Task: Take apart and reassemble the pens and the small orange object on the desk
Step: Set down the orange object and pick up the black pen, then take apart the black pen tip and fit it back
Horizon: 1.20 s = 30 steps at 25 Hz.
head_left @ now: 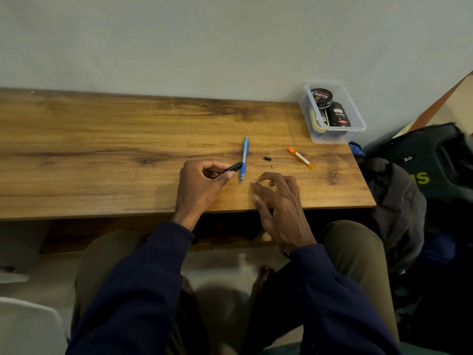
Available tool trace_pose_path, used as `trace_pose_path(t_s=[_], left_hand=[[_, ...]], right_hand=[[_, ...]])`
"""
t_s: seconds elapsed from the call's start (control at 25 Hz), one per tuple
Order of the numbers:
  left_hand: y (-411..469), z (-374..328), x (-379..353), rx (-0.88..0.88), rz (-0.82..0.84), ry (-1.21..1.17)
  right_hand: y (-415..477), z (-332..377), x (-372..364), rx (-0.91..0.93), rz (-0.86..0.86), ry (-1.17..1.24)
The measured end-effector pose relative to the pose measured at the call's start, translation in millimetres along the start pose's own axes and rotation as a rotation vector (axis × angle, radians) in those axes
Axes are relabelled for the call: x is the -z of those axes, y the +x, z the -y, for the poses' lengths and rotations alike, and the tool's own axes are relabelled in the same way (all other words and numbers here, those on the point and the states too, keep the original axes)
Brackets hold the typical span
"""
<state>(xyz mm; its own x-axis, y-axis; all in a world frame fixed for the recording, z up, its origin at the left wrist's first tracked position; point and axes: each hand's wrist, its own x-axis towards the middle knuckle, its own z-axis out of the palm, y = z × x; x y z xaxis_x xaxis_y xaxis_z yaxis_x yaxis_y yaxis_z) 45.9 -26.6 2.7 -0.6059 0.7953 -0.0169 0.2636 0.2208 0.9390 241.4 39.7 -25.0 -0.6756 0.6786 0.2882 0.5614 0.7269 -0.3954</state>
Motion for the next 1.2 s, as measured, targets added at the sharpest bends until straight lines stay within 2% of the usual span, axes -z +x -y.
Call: trace_pose_path(t_s=[0.2, 0.4, 0.96, 1.2], left_hand=[[-2, -2, 0, 0.009, -0.015, 0.008], [-8, -1, 9, 0.057, -0.025, 0.008], [-83, 10, 5, 0.145, -0.140, -0.303], [-90, 11, 1, 0.167, -0.112, -0.379]], right_hand=[[-7, 1, 0, 0.037, 0.060, 0.101], [-8, 1, -6, 0.050, -0.054, 0.186], [-17, -6, -33, 0.117, -0.304, 0.305], [-18, -4, -34, 0.128, -0.305, 0.294]])
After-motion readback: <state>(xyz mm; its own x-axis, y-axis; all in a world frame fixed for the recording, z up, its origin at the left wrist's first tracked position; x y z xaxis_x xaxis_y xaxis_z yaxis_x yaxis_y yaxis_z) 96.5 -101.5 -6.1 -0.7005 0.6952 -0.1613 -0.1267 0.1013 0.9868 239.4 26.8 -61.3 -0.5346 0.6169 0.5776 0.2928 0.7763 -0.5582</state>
